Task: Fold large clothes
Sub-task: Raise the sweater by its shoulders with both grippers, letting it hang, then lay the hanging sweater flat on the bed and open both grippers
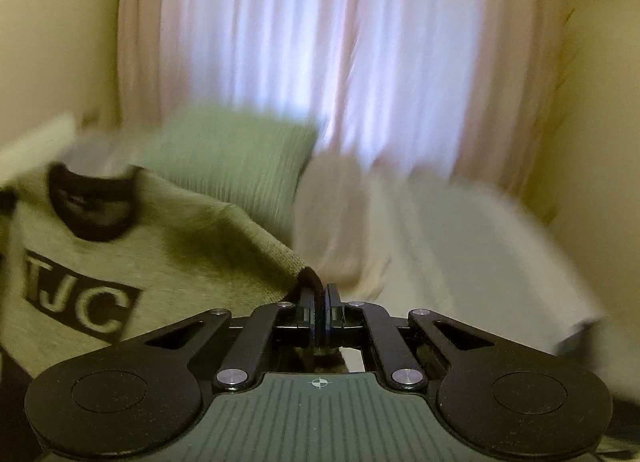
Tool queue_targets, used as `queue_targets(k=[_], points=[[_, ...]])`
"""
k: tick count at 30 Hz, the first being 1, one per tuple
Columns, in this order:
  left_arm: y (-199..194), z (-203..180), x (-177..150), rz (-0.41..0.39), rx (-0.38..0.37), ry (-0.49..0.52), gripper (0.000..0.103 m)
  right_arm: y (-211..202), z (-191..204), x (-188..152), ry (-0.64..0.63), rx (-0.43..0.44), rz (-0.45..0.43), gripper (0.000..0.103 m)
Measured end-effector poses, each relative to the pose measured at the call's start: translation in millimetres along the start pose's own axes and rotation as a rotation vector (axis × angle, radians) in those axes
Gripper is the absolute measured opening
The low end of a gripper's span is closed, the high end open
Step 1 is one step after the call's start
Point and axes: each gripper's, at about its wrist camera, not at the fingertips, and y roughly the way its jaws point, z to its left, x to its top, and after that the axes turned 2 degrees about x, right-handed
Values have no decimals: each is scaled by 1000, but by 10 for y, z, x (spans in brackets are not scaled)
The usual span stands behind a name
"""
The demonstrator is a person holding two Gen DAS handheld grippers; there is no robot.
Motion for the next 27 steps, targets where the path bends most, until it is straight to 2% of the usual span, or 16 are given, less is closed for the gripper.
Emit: queue_targets(k=[1, 2, 3, 6, 10, 11, 13, 15, 18, 22, 25, 27], points=[[373, 80, -176, 62, 35, -26, 24, 358, -49, -137, 8, -1, 41, 26], [650, 154, -338, 100, 67, -53, 24, 705, -84, -292, -2, -10, 81, 56], [853, 221, -496, 137, 90, -83, 24, 935, -101, -393, -4, -14, 111, 64], [978, 354, -919, 192, 116, -146, 24, 1238, -149, -656, 57, 42, 171, 64], [763, 381, -1363, 276, 146, -190, 27, 1234, -317, -940, 84, 75, 237, 64], [729, 387, -1349, 292, 148, -208, 28, 1211, -339, -1031, 112, 83, 249, 64], [569, 433, -1535, 320, 152, -250, 32, 1064, -335, -1256, 161, 87, 277, 64], [397, 477, -1780, 360, 158, -261, 41, 869, -274, -1436, 193, 86, 307, 64], [187, 526, -2156, 426, 148, -271, 43, 593, -164, -1601, 220, 90, 345, 64], [3, 579, -2609, 511, 104, -296, 43, 311, 35, -1880, 261, 64, 417, 64], [4, 604, -2900, 555, 58, -307, 43, 104, 243, -2044, 283, 35, 445, 64], [45, 614, -3059, 579, 23, -305, 39, -17, 412, -2107, 285, 25, 451, 64]])
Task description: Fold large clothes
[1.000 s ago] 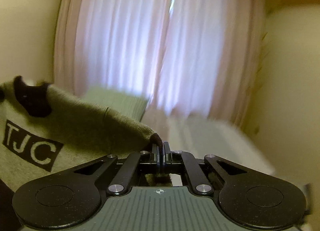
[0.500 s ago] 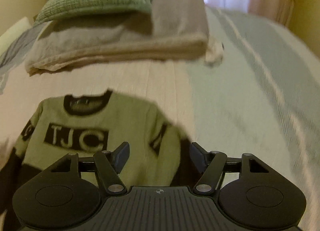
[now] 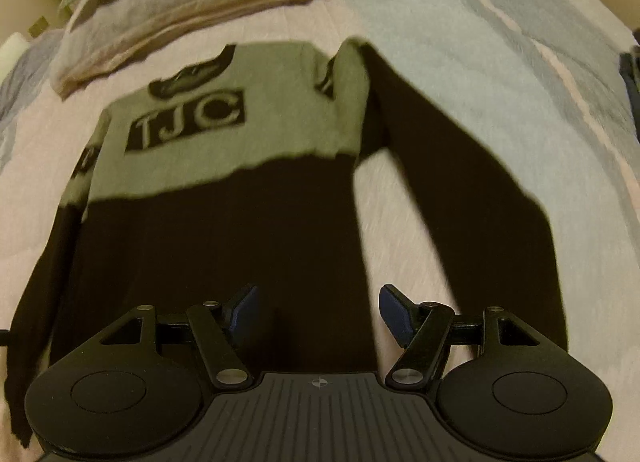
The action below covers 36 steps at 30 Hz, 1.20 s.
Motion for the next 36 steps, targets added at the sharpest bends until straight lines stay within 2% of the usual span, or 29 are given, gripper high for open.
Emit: queue_targets(k=[1, 2, 3, 7, 10, 13, 16, 20, 22, 25, 27, 31, 36], points=[[24, 16, -37, 3, -17, 13, 35, -26, 72, -65, 1, -4, 2, 64], [19, 33, -43, 1, -39, 22, 13, -40, 157, -128, -2, -6, 4, 64], [-21, 52, -45, -5, -49, 30, 1, -53, 257, -183, -8, -8, 5, 64], [-398, 290, -10, -74, -108, 46, 1, -82, 665, -295, -32, 15, -6, 64], [-693, 589, 115, -151, -81, 57, 1, -93, 1005, -332, -63, 43, -27, 64], [-911, 1027, 333, -213, -70, 24, 1, -77, 1330, -360, -94, 77, -43, 64], [-935, 1385, 607, -240, -29, 33, 1, -31, 1576, -399, -138, 98, -46, 64], [-843, 1678, 916, -285, 78, 33, 1, 25, 1704, -489, -162, 95, -38, 64], [-819, 1760, 965, -300, 130, 12, 5, 6, 1670, -537, -153, 75, -29, 64], [-873, 1743, 879, -326, 111, -14, 7, -74, 1494, -590, -100, 35, -21, 64], [-907, 1605, 739, -323, 94, -2, 12, -165, 1315, -614, -55, -5, -21, 64], [-894, 1197, 407, -284, 26, 29, 16, -384, 889, -602, 20, -102, -53, 64], [-798, 500, 46, -225, -67, 40, 22, -606, 110, -532, 81, -240, -83, 64]])
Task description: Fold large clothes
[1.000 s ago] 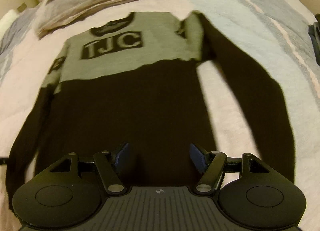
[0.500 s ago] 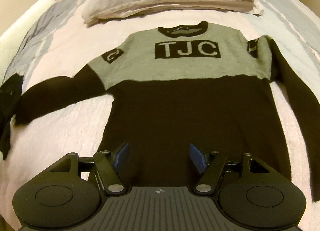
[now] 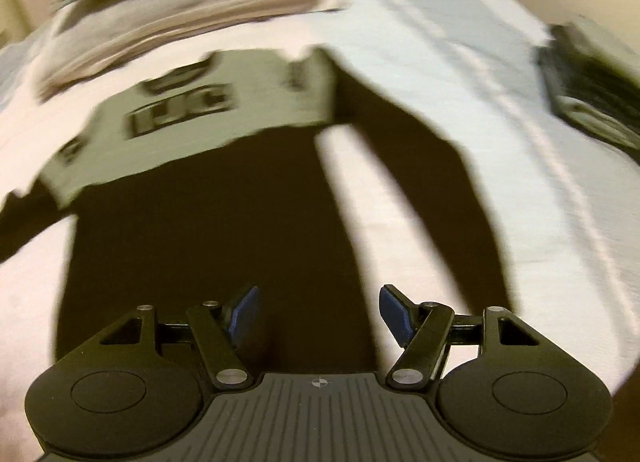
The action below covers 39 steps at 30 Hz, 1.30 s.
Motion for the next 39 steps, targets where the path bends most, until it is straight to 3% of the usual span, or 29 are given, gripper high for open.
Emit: queue_targets(k=[3, 7, 11, 13, 14, 15, 16, 21, 24, 28, 32, 35, 39], points=[[94, -504, -123, 29, -30, 19, 24, 116, -456, 41, -7, -58, 4, 64], [248, -1169, -220, 44, -30, 49, 25, 471, -803, 17, -77, 13, 34, 63], [414, -1815, -252, 78, -4, 96, 26, 810, -910, -51, -272, 61, 34, 63], [498, -2139, -247, 99, 17, 130, 27, 975, -999, -55, -347, 76, 47, 49], [543, -2296, -242, 112, 21, 143, 27, 1033, -1074, -46, -365, 87, 64, 23], [581, -2430, -228, 123, 24, 153, 27, 1038, -1171, -18, -371, 105, 67, 4], [611, -2574, -212, 130, 26, 164, 27, 983, -1279, 48, -367, 134, 58, 1], [671, -3228, -39, 126, -3, 215, 28, 534, -1932, 478, -356, 83, -49, 1], [689, -3534, 93, 110, -22, 250, 31, 409, -2504, 921, -187, 85, -76, 1], [737, -3801, 216, 95, -28, 279, 34, 432, -3178, 1475, 41, 162, -74, 1], [830, -3920, 240, 112, -26, 283, 35, 644, -3351, 1900, 55, 95, -67, 3], [858, -3905, 214, 126, -16, 279, 35, 788, -3352, 1962, 35, -18, -59, 15], [816, -3805, 152, 136, 12, 254, 39, 845, -3349, 1840, 58, -4, -43, 43]])
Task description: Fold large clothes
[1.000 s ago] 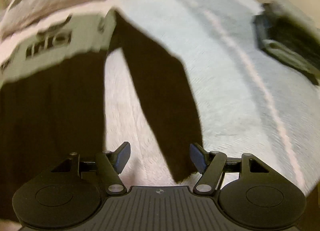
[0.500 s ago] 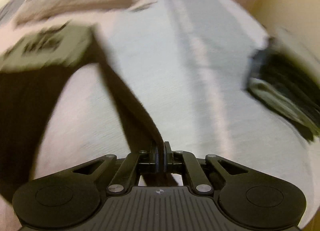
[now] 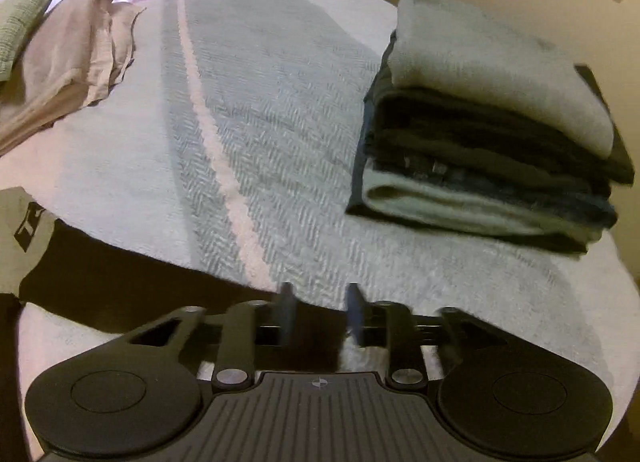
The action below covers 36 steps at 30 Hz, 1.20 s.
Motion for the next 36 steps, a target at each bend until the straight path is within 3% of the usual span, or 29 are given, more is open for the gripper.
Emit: queue_targets(k=[3, 7, 12, 17, 21, 25, 31, 32, 35, 36], points=[[-31, 99, -89, 12, 28, -30, 40, -27, 82, -235, 18, 33, 39, 46], [-139, 256, -272, 12, 64, -79, 43, -107, 350, -703, 61, 173, 110, 47], [-280, 468, -596, 15, 114, -137, 48, -176, 921, -1312, -15, 330, 222, 47], [-347, 711, -1003, 47, 134, -167, 53, -407, 1529, -1776, -115, 478, 259, 47], [-335, 957, -1344, 65, 119, -198, 57, -522, 1918, -2125, -185, 574, 277, 47], [-232, 1240, -1698, 84, 84, -251, 58, -541, 2211, -2488, -199, 611, 278, 49], [51, 1459, -2050, 102, -53, -345, 56, -426, 2278, -2769, -156, 569, 293, 52], [61, 1462, -2067, 96, -68, -338, 55, -433, 2271, -2800, -154, 574, 292, 52], [71, 1478, -2097, 94, -124, -342, 20, -427, 2234, -2819, -91, 592, 311, 51], [49, 1489, -2099, 92, -142, -346, 11, -437, 2204, -2792, -57, 600, 318, 45]])
